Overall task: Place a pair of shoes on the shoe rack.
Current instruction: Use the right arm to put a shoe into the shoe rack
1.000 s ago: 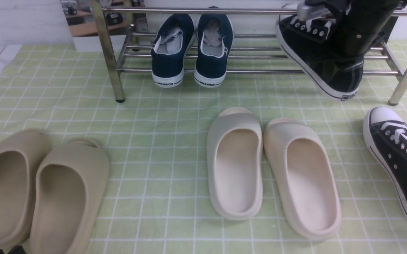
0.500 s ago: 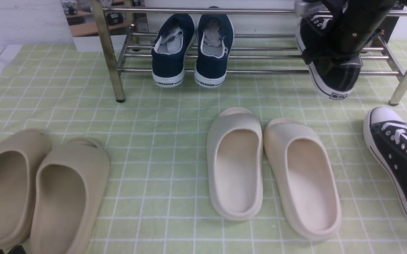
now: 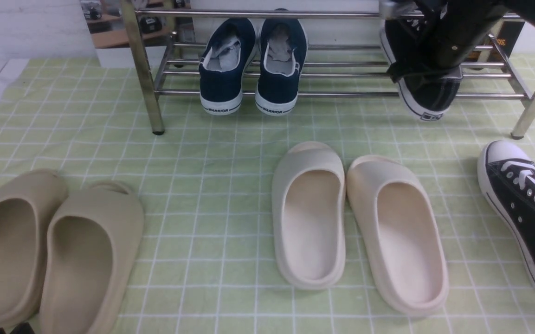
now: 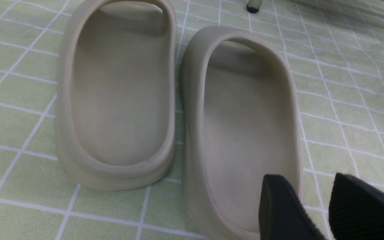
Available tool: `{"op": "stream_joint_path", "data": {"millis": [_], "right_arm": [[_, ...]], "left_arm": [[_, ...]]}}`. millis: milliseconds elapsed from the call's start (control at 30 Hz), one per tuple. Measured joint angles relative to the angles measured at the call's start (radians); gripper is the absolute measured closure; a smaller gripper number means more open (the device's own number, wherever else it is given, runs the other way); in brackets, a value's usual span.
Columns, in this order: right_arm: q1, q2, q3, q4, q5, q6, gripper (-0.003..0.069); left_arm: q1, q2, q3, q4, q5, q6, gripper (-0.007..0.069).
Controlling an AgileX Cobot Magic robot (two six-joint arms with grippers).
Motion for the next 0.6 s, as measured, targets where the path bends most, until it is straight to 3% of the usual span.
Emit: {"op": "stream_joint_path", "data": {"millis": [200,333,400,600], "right_arm": [[0.001,0.024,0.000,0.032,0.009,-0.072,0.0583],[0.001,0.021,-0.003,0.032,-0.012,-0.067,0.0489],[0.000,0.002,-0.005,0.029,-0.009,-0.027,0.0377],[0.000,-0.112,-0.007,0.021,0.099,0.015,0.0165]], "left_arm": [[0.000,0.000,0.000,0.000,0.000,0.000,0.0386],[0.000,0.000,0.000,0.000,0.000,0.000,0.0386],[0.000,0.000,0.000,0.000,0.000,0.000,0.0386],[0.000,0.000,0.000,0.000,0.000,0.000,0.0386]]}}
